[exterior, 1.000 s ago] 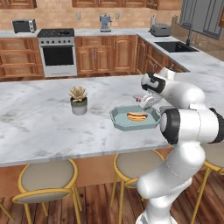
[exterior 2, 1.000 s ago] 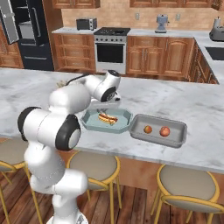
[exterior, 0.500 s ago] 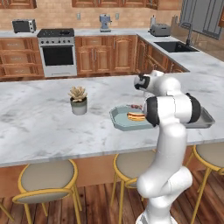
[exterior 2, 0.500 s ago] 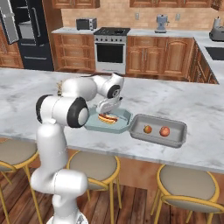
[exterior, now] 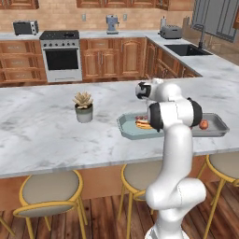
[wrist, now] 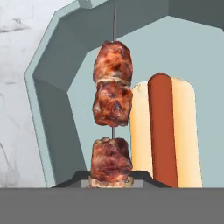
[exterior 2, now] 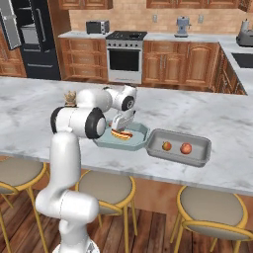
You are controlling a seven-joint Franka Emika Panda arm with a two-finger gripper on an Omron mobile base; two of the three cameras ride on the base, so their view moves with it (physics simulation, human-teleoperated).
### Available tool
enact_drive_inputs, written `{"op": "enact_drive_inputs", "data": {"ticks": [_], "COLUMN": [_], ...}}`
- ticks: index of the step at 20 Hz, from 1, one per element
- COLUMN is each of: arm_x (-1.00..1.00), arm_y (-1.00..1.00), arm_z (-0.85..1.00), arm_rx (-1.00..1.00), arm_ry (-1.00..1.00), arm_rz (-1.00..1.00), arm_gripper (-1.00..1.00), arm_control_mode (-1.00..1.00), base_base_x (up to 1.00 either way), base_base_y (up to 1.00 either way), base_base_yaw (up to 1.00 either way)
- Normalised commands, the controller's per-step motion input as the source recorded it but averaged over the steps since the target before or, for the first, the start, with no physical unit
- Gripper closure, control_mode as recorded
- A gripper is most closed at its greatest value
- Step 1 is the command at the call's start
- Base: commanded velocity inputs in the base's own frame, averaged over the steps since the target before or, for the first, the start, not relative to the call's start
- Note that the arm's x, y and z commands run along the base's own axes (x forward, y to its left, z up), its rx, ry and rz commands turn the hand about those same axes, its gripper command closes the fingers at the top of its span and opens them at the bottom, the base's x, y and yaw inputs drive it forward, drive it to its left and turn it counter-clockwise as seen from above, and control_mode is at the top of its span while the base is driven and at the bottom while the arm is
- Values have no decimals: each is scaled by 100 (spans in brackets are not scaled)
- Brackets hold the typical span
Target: Place the cold items (apple and peach) from the fridge in one tupperware on the dining counter. Place the warm items (kebab skewer and hot dog) in the stove area in another tupperware.
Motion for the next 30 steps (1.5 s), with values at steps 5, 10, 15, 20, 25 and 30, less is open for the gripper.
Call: {"op": "enact_drive_inputs", "data": {"ticks": [5, 10, 15, 20, 25, 30], "arm_x": [8, 10, 7, -11, -12, -14], "arm_y": [39, 15, 2, 0, 0, 0], "arm_z": [-31, -29, -29, -14, -16, -14], "arm_rx": [-8, -4, -1, 0, 0, 0], "arm_ry": [1, 0, 0, -5, -1, -4], "arm_rz": [2, 3, 4, 5, 3, 1], "arm_gripper": [100, 100, 100, 100, 100, -100], "arm_control_mode": [-100, -100, -100, -100, -100, -100], "base_base_x": [0, 0, 0, 0, 0, 0], "base_base_y": [0, 0, 0, 0, 0, 0], "base_base_yaw": [0, 0, 0, 0, 0, 0]}}
